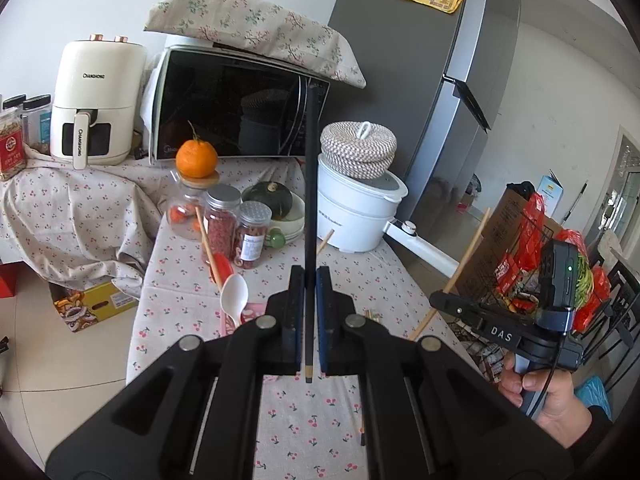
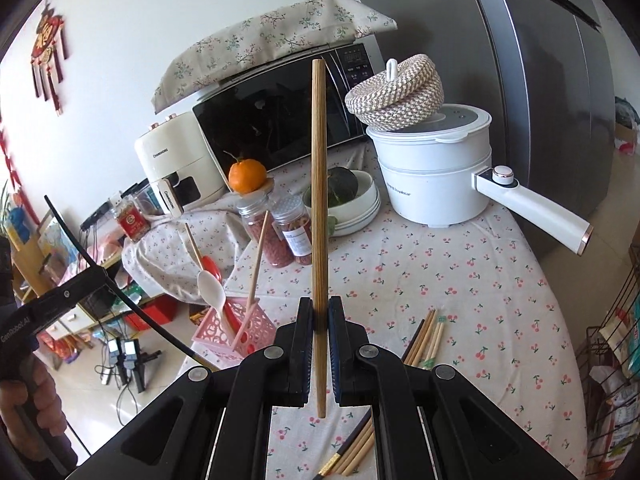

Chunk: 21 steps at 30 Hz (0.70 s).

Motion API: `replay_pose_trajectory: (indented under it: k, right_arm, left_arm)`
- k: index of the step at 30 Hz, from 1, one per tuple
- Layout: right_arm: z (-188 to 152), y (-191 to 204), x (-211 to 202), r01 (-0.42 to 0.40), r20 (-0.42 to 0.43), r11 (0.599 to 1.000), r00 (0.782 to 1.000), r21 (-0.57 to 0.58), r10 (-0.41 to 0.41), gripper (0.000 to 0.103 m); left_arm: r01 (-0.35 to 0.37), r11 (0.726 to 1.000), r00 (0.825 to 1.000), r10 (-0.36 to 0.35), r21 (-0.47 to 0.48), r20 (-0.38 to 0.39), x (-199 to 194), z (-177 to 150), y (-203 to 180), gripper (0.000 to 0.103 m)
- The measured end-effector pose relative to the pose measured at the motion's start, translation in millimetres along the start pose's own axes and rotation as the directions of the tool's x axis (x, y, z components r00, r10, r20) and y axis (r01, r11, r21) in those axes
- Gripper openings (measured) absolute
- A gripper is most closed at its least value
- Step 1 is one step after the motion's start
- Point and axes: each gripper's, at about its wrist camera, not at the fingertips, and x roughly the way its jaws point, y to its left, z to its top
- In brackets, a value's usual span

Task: Organize utensils
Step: 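Raise the wooden chopstick with the right gripper while the left carries the black chopstick to the holder, then drop the black chopstick into the pink holder with the left gripper while the right lowers its wooden chopstick in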

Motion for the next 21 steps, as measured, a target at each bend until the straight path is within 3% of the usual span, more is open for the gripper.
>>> replay_pose_trajectory:
  k: [9, 16, 21]
  right_arm:
    - [-0.5, 9.6, 10.7, -0.019, -0.009, 1.0, 1.0, -0.012, 0.019, 0.007]
    - [-0.8, 16.6, 13.9, -0.032, -0.005, 0.999, 0.999, -0.026, 0.032, 0.007]
    - [-0.1, 22.3, 16.8, -0.037, -0.003, 0.999, 0.999, -0.028, 0.037, 0.007]
  left_arm:
    - [-0.08, 0.997, 0.991, 0.079, 0.006, 0.11, 9.1, 5.4, 9.6, 0.006]
    - [-0.119, 0.993, 0.992, 0.12, -0.009, 0.035, 39.4, 0.8, 19.8, 0.006]
    - [-0.087, 0.994, 0.995, 0.083, -0.072, -0.05, 61.5, -8.9, 34.0, 0.007]
